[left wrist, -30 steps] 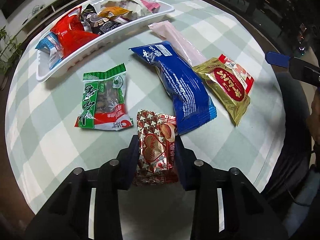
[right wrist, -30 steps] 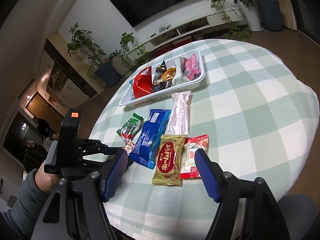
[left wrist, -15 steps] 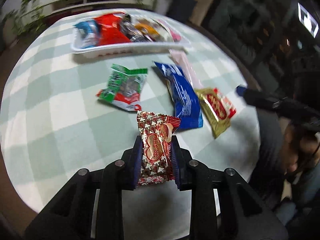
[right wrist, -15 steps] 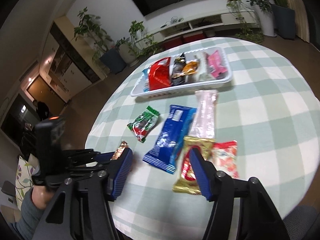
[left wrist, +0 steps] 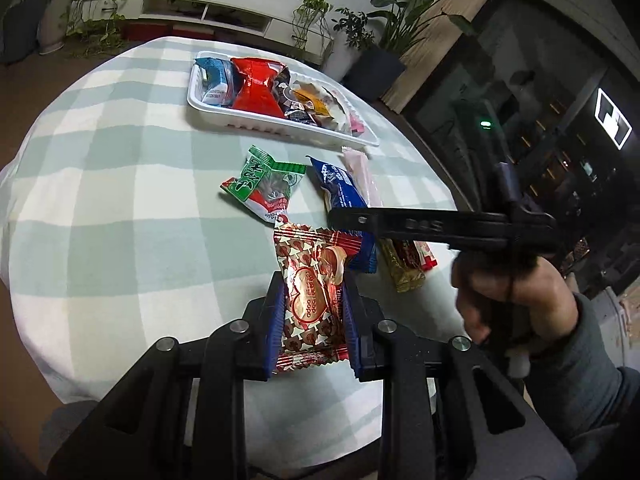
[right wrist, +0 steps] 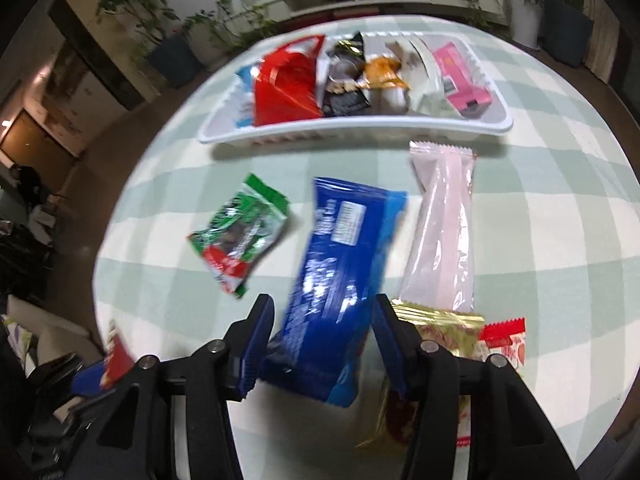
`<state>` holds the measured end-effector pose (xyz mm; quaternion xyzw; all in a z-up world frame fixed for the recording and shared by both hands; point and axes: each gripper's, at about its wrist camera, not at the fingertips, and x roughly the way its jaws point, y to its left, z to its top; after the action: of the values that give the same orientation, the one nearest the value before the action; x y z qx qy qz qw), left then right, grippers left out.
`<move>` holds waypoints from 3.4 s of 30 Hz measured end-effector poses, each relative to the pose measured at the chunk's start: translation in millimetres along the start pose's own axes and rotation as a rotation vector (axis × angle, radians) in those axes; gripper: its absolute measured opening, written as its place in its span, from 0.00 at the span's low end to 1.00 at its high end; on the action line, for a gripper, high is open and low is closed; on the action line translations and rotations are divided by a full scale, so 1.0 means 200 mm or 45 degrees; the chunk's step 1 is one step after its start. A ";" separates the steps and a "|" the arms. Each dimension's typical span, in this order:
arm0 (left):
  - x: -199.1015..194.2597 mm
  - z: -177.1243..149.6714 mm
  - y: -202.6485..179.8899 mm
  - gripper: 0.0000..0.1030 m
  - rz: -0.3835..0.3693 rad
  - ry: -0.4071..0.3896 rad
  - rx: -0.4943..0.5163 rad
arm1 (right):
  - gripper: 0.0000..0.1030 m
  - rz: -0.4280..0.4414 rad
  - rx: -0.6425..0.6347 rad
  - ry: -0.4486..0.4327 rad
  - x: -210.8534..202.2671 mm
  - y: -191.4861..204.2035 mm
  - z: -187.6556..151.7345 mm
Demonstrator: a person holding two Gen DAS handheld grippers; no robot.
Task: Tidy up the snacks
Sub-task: 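Grasp the brown heart-print packet with the left gripper while the right gripper grasps the blue cake bag, then lower both packets into the tray and open both grippers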
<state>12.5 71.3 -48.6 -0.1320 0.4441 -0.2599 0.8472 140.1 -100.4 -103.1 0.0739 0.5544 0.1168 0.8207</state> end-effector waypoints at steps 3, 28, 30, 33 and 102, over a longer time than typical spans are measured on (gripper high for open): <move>0.01 -0.01 0.01 0.23 -0.010 -0.004 -0.012 | 0.50 -0.042 -0.024 -0.005 0.03 0.01 0.01; 0.00 0.07 0.03 0.23 -0.011 -0.046 -0.065 | 0.25 0.170 0.105 -0.288 -0.36 -0.15 0.03; 0.00 0.09 0.03 0.23 -0.003 -0.050 -0.060 | 0.25 0.186 0.133 -0.308 -0.41 -0.21 0.04; 0.00 0.14 0.03 0.23 0.007 -0.062 -0.054 | 0.25 0.188 0.178 -0.346 -0.47 -0.30 0.06; 0.82 1.18 0.30 0.51 0.416 -0.044 0.117 | 0.41 -0.100 -0.030 -0.269 0.09 -0.16 0.88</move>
<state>303.3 28.9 -53.2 -0.0235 0.4328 -0.1363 0.8908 313.7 -123.6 -61.5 0.0544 0.4660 0.0826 0.8793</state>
